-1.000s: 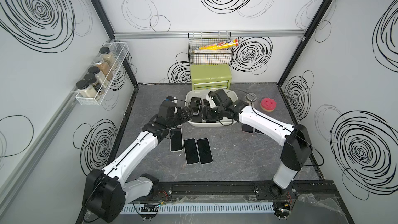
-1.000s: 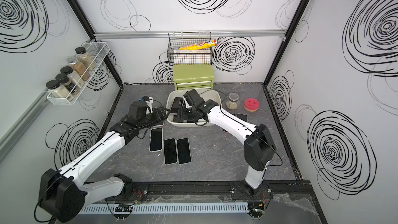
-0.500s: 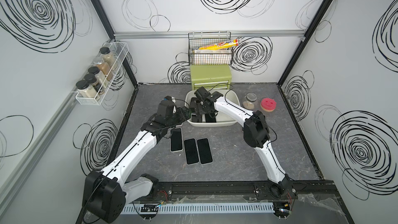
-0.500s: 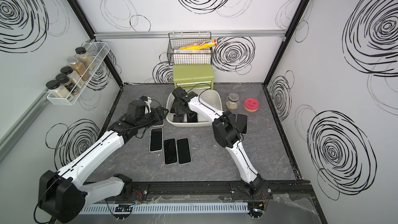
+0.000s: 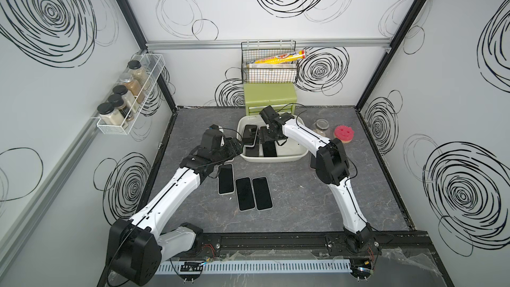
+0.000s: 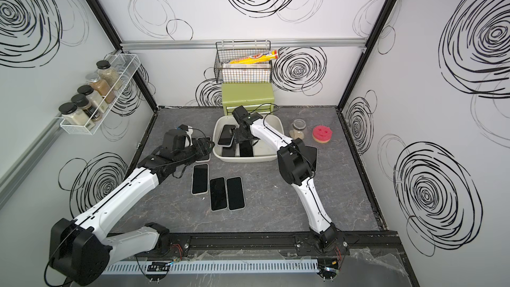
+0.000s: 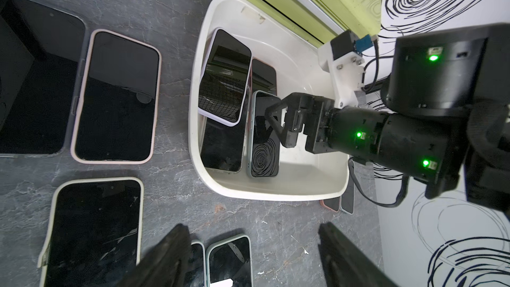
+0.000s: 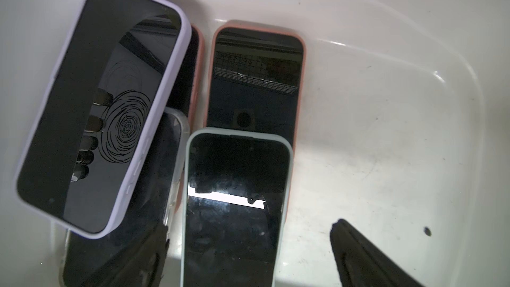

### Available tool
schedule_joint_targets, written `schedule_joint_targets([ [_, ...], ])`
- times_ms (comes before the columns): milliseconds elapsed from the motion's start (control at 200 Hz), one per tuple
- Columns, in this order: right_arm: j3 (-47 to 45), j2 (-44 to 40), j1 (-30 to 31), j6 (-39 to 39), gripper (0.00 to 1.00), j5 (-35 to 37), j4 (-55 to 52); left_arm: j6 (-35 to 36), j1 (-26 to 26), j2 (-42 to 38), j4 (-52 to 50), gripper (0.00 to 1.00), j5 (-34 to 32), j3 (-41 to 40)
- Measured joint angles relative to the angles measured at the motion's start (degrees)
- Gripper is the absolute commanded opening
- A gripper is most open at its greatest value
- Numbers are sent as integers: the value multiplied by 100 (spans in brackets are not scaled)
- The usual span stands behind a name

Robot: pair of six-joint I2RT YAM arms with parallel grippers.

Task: Take the phone out of the storage box
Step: Pick up the phone from the storage box.

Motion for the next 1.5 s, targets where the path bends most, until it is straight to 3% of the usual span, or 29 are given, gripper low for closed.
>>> schedule_joint_targets([
  [621,-157,396,-9,-68,87,-247,173,-2,4,2,0,79,20,-114],
  [1021,-157,404,-92,-52,54,-382,181,-2,26,0,15,79,66,-210],
  [1192,-155,409,-111,-52,56,-437,184,-2,31,0,26,79,68,-212],
  [1502,-146,411,-116,-31,22,-433,179,-2,31,-39,48,79,85,-278],
])
